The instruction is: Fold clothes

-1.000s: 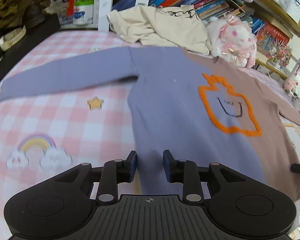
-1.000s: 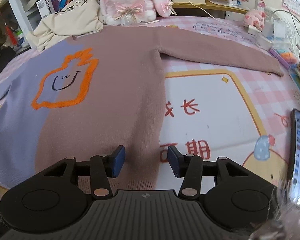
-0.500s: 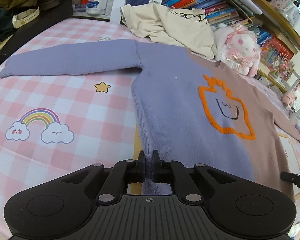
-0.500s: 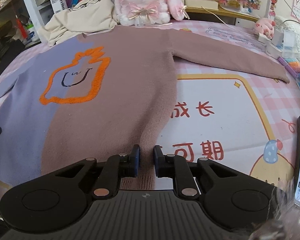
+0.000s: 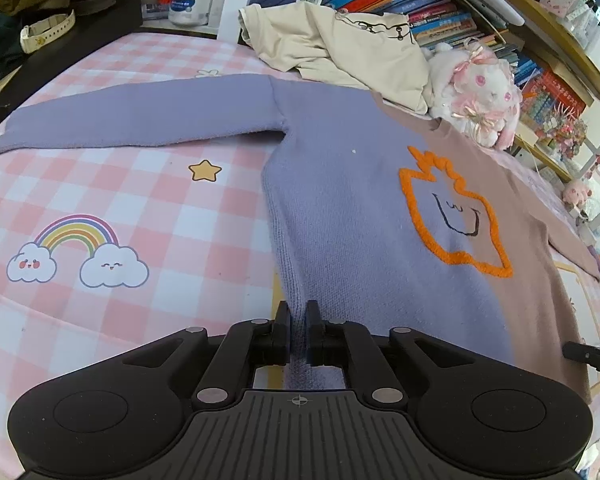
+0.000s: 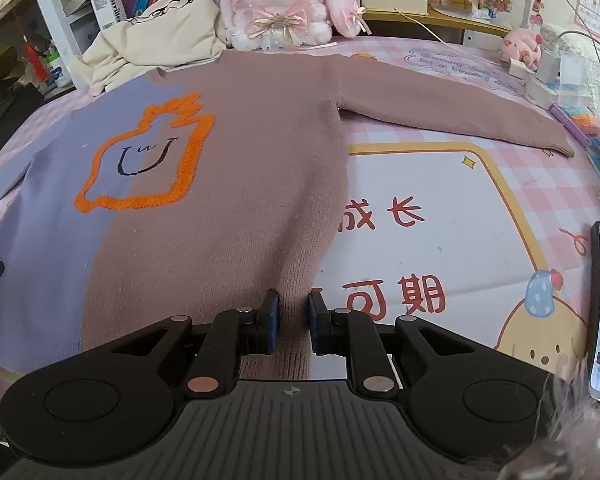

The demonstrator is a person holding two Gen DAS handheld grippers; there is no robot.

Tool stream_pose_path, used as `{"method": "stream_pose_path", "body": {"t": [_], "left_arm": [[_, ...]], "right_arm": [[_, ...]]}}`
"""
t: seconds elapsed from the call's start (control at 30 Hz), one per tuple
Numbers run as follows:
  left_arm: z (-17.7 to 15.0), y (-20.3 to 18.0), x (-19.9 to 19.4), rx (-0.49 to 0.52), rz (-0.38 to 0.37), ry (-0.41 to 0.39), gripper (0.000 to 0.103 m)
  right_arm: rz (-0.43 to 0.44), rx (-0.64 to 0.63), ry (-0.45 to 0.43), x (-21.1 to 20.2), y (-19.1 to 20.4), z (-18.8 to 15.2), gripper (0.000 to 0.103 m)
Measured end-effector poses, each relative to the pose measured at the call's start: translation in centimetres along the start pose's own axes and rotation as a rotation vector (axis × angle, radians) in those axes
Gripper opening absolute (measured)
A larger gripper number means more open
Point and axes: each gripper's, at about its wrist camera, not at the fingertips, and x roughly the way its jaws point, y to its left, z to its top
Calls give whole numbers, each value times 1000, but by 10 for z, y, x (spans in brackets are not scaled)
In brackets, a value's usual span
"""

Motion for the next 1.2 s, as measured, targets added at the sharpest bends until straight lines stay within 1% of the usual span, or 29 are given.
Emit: {"method": "stream_pose_path", "body": {"t": [0.07, 0.1, 0.13, 0.17, 0.2, 0.23, 0.27, 0.3, 0.33, 0.37, 0.43, 0.53, 0.67, 0.7, 0.77, 0.93, 1.2], "left_arm": [[0, -4, 0, 11, 24, 1, 15], [0, -8, -1, 27, 44, 1, 18], [0, -13, -2, 54, 64, -3, 25], [0, -18, -3, 80, 73, -11, 33], [-1, -22, -6, 101, 72, -24, 38], [-1, -27, -8, 120, 71, -37, 48], [-2, -30, -11, 136, 69, -52, 56], [-2, -32, -13, 151, 67, -67, 58], [-2, -35, -15, 165, 65, -79, 63], [-2, -37, -17, 177, 63, -91, 66], [-2, -40, -20, 193, 57, -103, 67], [-4, -42, -20, 201, 48, -105, 67], [-5, -42, -20, 202, 50, -98, 67], [-6, -41, -20, 200, 53, -97, 69], [-7, -39, -21, 197, 58, -97, 76], [-8, -28, -24, 163, 71, -97, 78], [-8, -4, -28, 84, 105, -100, 81]], "right_arm": [[-9, 19, -4, -1, -2, 0, 23], [-14, 29, -8, -2, -3, 1, 28], [-16, 38, -15, -4, -4, 1, 37], [-20, 45, -25, -5, -4, 1, 42], [-24, 50, -35, -7, -4, 1, 51], [-32, 49, -45, -9, -4, 1, 53], [-38, 44, -53, -11, -2, 1, 57], [-46, 39, -61, -12, -1, 1, 65], [-57, 35, -67, -14, 0, 1, 71], [-65, 30, -73, -15, 2, 0, 72], [-82, 20, -85, -17, 4, -2, 81], [-97, 10, -94, -19, 7, -4, 83], [-97, -10, -90, -18, 13, -5, 84], [-95, -16, -89, -17, 15, -5, 85], [-92, -30, -86, -16, 20, -6, 86], [-85, -71, -82, -13, 32, -3, 91], [-61, -119, -70, -4, 50, 3, 92]]}}
